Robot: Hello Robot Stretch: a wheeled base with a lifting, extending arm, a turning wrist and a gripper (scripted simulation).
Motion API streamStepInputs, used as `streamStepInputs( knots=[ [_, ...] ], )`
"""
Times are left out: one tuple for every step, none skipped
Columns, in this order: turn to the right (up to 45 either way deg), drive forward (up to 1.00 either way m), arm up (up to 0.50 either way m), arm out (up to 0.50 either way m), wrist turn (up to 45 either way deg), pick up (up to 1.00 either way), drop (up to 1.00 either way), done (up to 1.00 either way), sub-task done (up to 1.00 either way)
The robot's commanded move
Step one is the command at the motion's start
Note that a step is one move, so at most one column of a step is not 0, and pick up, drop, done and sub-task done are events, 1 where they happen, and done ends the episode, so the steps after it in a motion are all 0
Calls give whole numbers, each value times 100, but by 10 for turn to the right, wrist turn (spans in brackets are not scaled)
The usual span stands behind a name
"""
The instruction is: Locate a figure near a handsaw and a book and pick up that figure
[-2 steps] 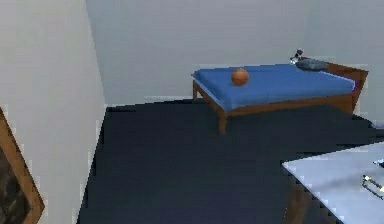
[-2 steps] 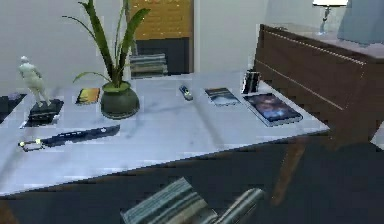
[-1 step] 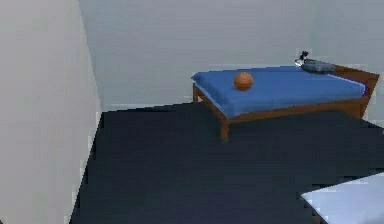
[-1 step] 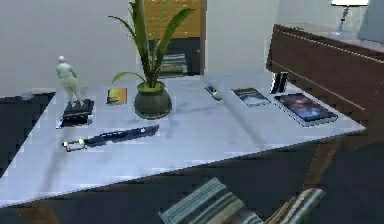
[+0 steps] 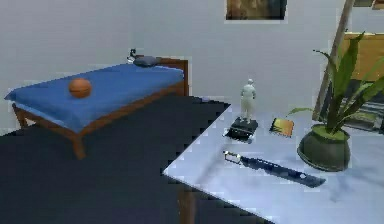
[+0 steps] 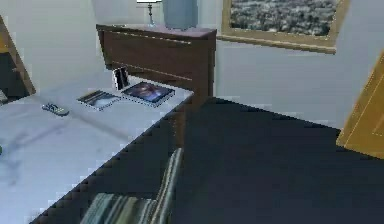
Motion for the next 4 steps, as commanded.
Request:
streamStepInputs(
  knots=[
    [-390, 0, 0, 0, 0, 0, 0, 0, 0],
    [0, 35, 0, 0, 0, 0, 0, 0, 0],
    [0, 55, 0, 0, 0, 0, 0, 0, 0],
    [450, 0, 0, 0, 0, 0, 0, 0, 0]
  ],
)
